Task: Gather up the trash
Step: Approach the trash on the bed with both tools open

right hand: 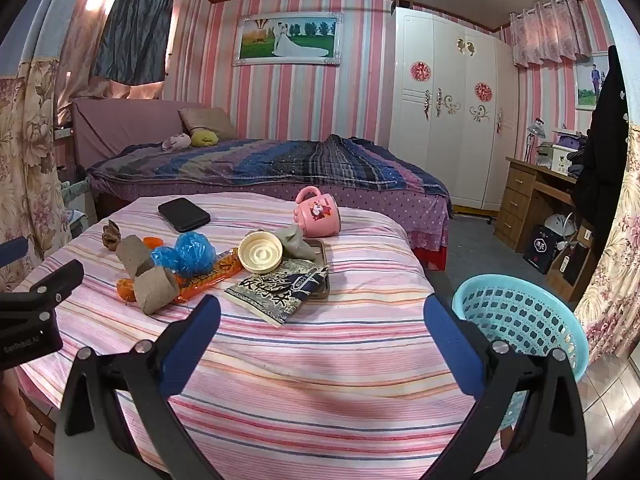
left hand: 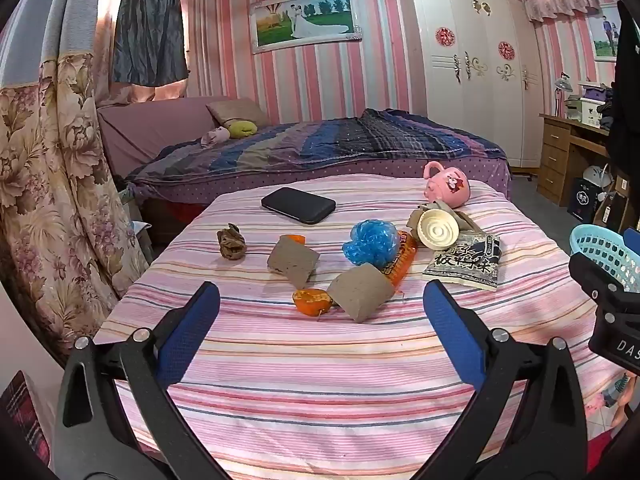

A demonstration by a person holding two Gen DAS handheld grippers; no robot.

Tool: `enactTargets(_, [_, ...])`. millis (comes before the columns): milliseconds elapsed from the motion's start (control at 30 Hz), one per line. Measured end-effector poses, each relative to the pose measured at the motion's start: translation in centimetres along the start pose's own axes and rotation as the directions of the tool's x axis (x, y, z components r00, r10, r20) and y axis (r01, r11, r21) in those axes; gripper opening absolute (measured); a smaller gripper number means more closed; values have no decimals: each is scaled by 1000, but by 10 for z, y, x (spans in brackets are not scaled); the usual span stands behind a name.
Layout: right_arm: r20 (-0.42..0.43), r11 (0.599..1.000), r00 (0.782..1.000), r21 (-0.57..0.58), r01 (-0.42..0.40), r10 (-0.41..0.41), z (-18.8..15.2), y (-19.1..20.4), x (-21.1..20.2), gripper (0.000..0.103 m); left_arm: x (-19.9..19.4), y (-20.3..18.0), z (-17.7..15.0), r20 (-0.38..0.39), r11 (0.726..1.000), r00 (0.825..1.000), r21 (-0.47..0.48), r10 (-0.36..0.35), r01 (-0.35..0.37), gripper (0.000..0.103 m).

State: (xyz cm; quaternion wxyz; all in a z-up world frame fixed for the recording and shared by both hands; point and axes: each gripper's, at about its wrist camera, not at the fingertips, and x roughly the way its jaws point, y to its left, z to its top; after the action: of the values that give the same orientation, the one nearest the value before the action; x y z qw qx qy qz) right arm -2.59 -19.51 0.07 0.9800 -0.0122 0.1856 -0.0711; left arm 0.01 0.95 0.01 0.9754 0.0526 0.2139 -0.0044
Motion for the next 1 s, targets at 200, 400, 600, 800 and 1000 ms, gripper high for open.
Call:
enactTargets(200, [4, 1000, 1000, -6, 3, -3, 0, 1, 0, 99, 1, 4, -1, 0, 1000, 1000, -4, 3, -3, 98])
enactTargets(400, [-3, 1000, 1000, 5, -5, 5, 0, 4, 3, 99, 1, 5, -1, 0, 1000, 1000, -5, 6, -6, 98])
enactTargets(600, [3, 1000, 1000, 2, -6, 6, 2, 1, 0, 99, 1, 5, -2, 7, 1000, 1000, 0, 17, -17, 98])
enactTargets(800, [8, 1000, 1000, -1, -4, 4, 4, 1, 1, 99, 0, 3, -1, 11, 1000, 1000, -2, 24, -24, 98])
enactTargets(1000, [4, 1000, 1000, 2, -14, 14, 10, 4, 3, 99, 0, 4, 5, 10, 999, 999, -11, 32, -31, 98])
